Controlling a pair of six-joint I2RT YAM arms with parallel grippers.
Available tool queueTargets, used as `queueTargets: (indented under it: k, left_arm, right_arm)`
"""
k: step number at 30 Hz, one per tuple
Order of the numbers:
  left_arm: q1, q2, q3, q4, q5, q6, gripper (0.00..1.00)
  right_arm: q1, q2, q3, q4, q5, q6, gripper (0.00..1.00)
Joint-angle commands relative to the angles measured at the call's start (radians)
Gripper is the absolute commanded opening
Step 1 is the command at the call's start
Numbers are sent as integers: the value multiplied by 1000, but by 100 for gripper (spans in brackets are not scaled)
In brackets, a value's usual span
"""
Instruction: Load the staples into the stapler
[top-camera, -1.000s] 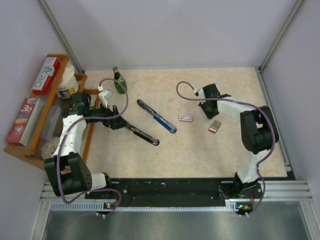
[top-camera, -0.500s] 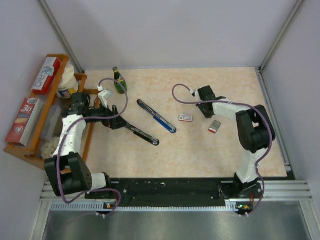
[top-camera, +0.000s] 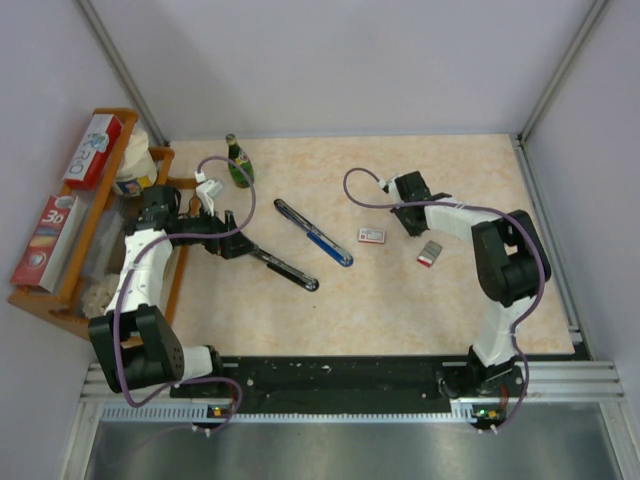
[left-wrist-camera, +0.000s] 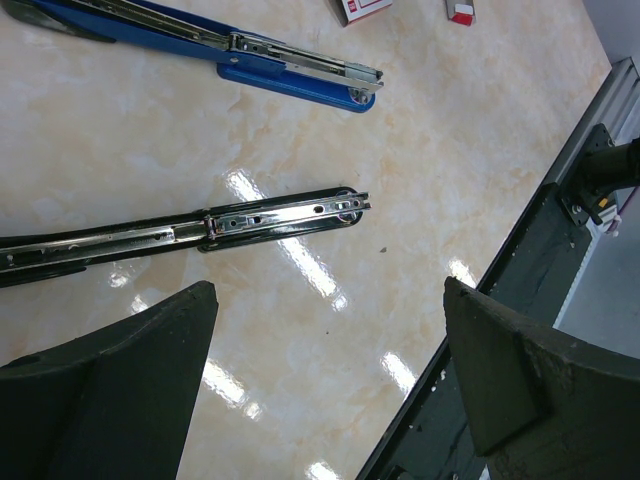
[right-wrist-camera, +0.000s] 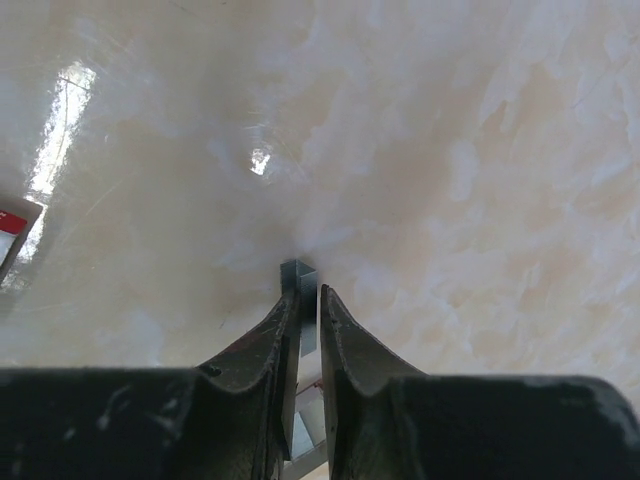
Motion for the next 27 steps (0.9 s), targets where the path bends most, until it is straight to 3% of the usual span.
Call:
queueTargets:
  k: [1,8,15,21,27]
  left_arm:
    - [8,5,-4,6,31,23,99]
    - [10,7,-4,7,29,23,99]
    - [10,8,-4,7,34,24,99]
    - [8,8,-4,6,34,24,99]
    - [11,8,-4,4,34,24,99]
  right_arm:
    - [8,-43,0,-4,-56,28,13]
    - [-1,-52,4,-15,-77,37,3]
    - [-3,-70,9,-13,-65,33,2]
    - [-3,-104,4,-3,-68,31,12]
    - [-10,-141,-5,10,-74,30,13]
